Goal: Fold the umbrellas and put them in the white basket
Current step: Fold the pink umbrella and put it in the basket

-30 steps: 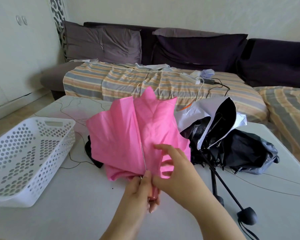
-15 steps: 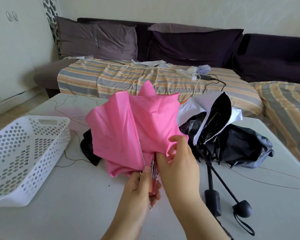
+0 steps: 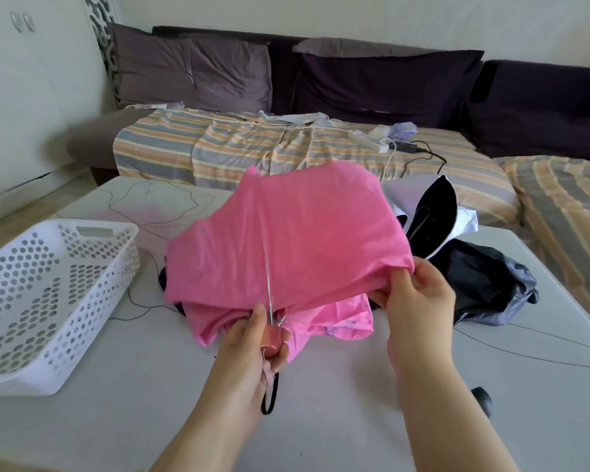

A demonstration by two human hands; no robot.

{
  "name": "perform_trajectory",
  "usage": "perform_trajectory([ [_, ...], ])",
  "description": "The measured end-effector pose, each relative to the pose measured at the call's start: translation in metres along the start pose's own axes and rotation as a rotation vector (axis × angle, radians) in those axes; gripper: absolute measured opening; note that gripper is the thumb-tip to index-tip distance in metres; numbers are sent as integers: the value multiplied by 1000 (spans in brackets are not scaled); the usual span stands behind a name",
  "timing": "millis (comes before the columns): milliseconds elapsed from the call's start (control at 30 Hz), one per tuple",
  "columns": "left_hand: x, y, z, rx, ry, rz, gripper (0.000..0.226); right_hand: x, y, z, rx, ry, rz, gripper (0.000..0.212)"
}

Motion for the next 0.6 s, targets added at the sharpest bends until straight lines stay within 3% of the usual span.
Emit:
perform_trajectory([
  [133,-2,-7,-7,-47,60,-16,25,-6,18,-5,142,-29,-16,26],
  [233,-3,-4,-7,-9,94,-118,29,-7,21,-10,138,-96,83,25],
  [333,-4,0,-5,51,59,-215,35,-3,18,-10,131,-189,129,38],
  [433,-2,0,-3,60,29,-227,41,-6,9,-8,44,-170,134,37],
  [500,0,-2,-2,20,47,-134,34,-4,4,-2,55,-179,-38,50],
  [600,2,0,-1,9,21,-67,30,0,24,-2,351,-181,-403,48],
])
Point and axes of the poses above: each hand's wrist, its own z-axis away from the middle knuckle, its own x-axis out of the palm, y = z × x, the point moved 5 cm from there along -z, towards the middle knuckle, and after that the axes turned 1 degree about x, right-handed, at the moved point
